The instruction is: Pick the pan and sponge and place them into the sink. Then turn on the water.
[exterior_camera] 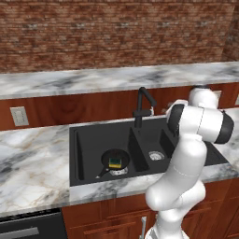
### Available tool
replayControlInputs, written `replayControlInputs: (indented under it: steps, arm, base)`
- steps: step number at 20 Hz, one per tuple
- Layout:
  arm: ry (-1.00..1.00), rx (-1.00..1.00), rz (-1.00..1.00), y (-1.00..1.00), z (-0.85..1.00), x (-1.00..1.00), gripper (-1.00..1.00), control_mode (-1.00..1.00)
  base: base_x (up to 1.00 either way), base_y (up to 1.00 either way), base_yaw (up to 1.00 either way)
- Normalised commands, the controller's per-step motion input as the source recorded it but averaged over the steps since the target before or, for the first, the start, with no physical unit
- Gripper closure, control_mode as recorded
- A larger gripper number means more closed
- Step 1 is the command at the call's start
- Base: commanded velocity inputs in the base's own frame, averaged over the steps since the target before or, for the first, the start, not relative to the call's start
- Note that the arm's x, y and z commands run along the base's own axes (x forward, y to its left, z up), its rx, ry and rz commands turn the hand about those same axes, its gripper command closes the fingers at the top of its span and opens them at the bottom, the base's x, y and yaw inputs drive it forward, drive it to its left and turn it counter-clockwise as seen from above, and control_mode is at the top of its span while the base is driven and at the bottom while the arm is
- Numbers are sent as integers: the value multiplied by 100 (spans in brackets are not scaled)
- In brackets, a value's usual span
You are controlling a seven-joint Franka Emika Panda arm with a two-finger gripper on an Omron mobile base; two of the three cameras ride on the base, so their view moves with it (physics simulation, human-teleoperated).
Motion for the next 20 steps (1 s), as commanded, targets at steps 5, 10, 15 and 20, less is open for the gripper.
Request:
replayControlInputs:
  steps: [5, 10, 15, 20]
  arm:
    - [0, 0, 1, 12, -14, 28, -100, -100]
    - [0, 0, 0, 16, 0, 36, -100, -100]
    - [0, 0, 0, 11, -1, 45, -100, -100]
    - [0, 1, 0, 0, -19, 40, -100, -100]
  base:
    - [0, 0, 0]
    - [0, 0, 0]
    - [0, 0, 0]
    - [0, 0, 0]
